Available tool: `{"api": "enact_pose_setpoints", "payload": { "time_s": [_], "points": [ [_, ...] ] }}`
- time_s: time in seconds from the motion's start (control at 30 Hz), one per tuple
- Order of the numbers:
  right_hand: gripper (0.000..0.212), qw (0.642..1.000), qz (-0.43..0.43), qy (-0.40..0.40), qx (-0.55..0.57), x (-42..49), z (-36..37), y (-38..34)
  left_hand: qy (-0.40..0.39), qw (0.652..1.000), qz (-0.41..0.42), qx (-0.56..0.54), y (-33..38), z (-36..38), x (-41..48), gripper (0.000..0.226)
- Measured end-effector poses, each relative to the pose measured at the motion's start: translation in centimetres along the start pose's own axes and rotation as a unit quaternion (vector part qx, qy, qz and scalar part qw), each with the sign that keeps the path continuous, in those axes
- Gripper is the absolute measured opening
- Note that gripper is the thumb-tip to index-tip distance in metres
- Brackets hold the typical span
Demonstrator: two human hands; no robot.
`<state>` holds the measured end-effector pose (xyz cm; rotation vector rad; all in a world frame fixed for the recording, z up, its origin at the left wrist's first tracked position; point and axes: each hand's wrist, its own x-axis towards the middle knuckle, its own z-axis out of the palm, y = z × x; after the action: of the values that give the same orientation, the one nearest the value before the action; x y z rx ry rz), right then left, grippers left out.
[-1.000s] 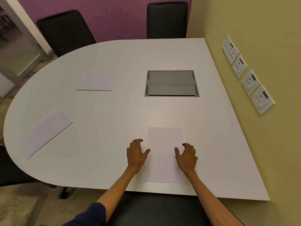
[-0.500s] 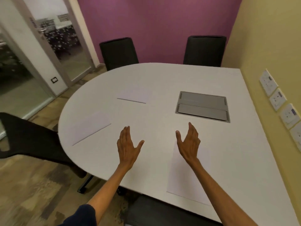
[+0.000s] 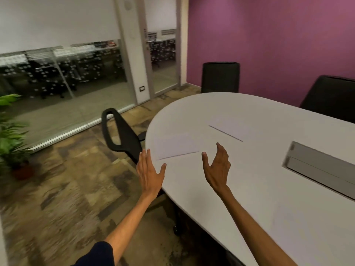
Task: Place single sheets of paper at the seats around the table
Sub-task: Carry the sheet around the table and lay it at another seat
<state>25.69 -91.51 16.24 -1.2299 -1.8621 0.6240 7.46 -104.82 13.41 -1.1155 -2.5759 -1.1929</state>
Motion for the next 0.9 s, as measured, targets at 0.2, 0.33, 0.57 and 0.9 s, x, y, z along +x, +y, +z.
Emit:
{"api": "enact_pose_setpoints", "payload": {
  "time_s": [0.2,0.33,0.57,0.9],
  "points": [
    [0.067,0.996,-0.052,-0.067,0.020,-0.8,11.0,-9.6,0.071,0.996,-0.024,0.047,-10.3,-7.3,4.7,0.070],
    [0.067,0.986,-0.109,-0.123,0.034,-1.7,17.9,-16.6,0.112,0.988,-0.068,0.088,-16.6,-12.8,7.2,0.065],
    [0.069,0.962,-0.200,-0.173,0.067,-3.2,26.6,-26.6,0.177,0.965,-0.133,0.137,-24.7,-20.6,10.1,0.056],
    [0.070,0.937,-0.246,-0.235,0.083,-3.1,38.1,-33.2,0.207,0.951,-0.165,0.158,-32.5,-24.4,16.1,0.062]
  ]
}}
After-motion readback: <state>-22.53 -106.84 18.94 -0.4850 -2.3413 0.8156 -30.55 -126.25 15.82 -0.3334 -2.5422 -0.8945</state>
